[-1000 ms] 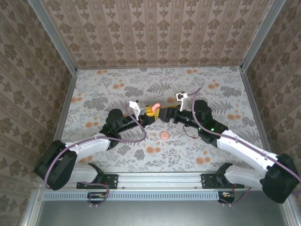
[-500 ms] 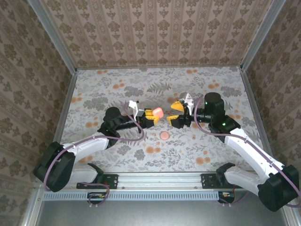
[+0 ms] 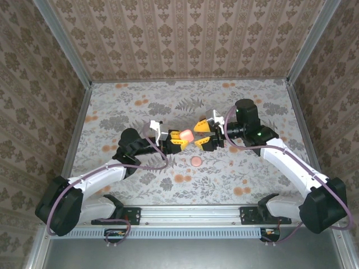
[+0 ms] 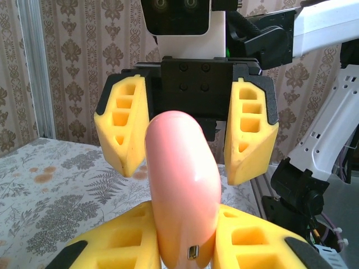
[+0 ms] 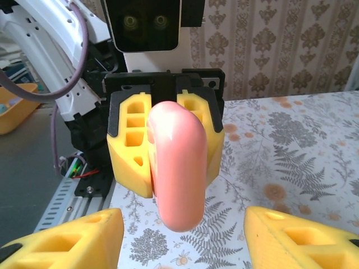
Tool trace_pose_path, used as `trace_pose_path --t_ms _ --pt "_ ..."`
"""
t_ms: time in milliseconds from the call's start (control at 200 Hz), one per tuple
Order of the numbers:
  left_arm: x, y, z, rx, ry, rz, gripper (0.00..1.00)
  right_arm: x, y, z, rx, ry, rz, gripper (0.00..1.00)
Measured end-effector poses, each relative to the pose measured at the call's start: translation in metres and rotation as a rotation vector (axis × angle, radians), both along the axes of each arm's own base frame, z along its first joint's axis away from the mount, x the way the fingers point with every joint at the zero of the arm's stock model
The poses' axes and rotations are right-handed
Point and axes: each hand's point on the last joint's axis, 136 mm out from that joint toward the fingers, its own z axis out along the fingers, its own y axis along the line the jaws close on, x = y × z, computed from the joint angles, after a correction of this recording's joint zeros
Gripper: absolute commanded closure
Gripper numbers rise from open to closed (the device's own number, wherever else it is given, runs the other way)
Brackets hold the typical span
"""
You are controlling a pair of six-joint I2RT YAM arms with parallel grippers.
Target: Insert wireless bluetooth earbuds into charging case
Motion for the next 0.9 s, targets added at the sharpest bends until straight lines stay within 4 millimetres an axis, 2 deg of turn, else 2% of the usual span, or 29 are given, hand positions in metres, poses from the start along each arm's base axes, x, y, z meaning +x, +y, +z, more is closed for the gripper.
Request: trace_pose_path --t_ms 285,560,675,805,900 --pt "0.0 0.0 0.002 -0.001 -0.001 0.0 0.8 -0.006 0.012 0.014 0.027 -0.03 0.086 0.53" --pt "-0.003 0.001 0.004 -0.001 -0.003 -0.008 0.8 -0.003 0.019 0.016 0.02 -0.032 0.133 0.74" --pt "-0.003 0.001 0.004 0.0 -0.003 -0.009 0.79 -0.002 0.02 0.016 0.013 -0.025 0.143 0.77" --pt "-0.003 0.001 0.005 -0.001 -0.01 -0.009 0.66 -0.004 0.018 0.016 0.005 -0.03 0.151 0.79" --pt "-0.001 0.001 0.004 0.001 -0.015 0.006 0.42 -0.006 0.018 0.014 -0.008 -0.035 0.156 0.8"
